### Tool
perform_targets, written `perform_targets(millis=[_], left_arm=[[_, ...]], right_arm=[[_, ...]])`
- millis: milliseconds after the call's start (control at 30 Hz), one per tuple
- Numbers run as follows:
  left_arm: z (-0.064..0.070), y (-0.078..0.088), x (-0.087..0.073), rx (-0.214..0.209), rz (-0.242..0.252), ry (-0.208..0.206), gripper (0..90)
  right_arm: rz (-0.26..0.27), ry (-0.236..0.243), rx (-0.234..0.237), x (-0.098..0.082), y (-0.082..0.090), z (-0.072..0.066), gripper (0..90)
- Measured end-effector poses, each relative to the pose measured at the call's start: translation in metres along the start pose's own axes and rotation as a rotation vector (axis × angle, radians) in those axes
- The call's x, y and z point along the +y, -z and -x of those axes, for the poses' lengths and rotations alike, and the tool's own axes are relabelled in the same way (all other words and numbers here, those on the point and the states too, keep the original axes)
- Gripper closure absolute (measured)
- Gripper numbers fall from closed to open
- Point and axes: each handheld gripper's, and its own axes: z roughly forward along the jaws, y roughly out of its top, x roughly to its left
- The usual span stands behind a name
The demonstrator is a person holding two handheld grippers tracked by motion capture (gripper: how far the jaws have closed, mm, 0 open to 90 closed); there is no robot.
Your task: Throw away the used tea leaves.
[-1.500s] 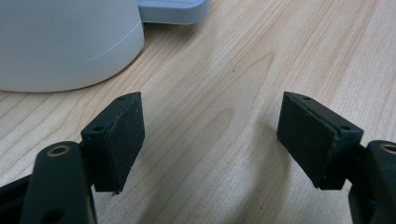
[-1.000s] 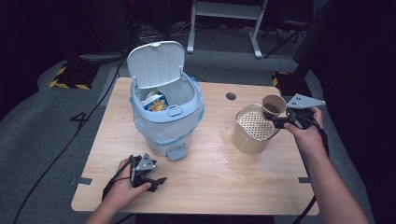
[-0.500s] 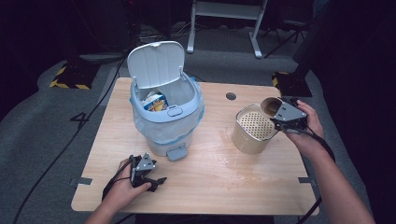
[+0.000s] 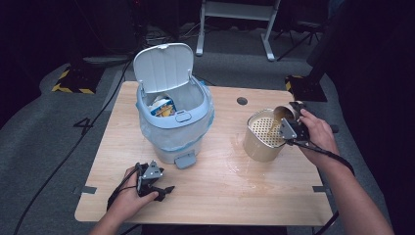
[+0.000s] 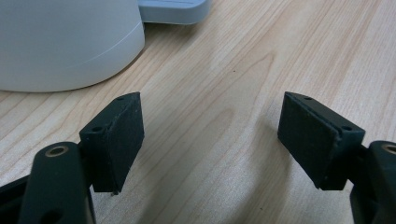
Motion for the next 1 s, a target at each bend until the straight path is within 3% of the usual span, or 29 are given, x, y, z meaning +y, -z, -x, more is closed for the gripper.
perform_targets(millis=[67,200,433,633,800,1000], left_arm=[[0.000,0.000,0.000,0.000,0.000,0.000,23.0],[0.000,0.000,0.000,0.000,0.000,0.000,22.9],[0.000,0.000,0.000,0.000,0.000,0.000,22.9],[0.000,0.000,0.000,0.000,0.000,0.000,23.0],[0.000,0.000,0.000,0.000,0.000,0.000,23.0],[0.000,0.000,0.000,0.000,0.000,0.000,22.9]], right_arm=[[-0.030,0.071,-0.018,0.002,0.000,-0.002,33.5],[-0.073,0.232,-0.103,0.007,-0.001,-0.009,33.5],[-0.187,0.597,-0.283,0.018,-0.001,-0.028,33.8],[-0.244,0.793,-0.383,0.024,-0.001,-0.042,34.0],[-0.278,0.855,-0.438,0.029,0.002,-0.045,34.1],[-0.297,0.871,-0.465,0.029,0.005,-0.039,34.3]])
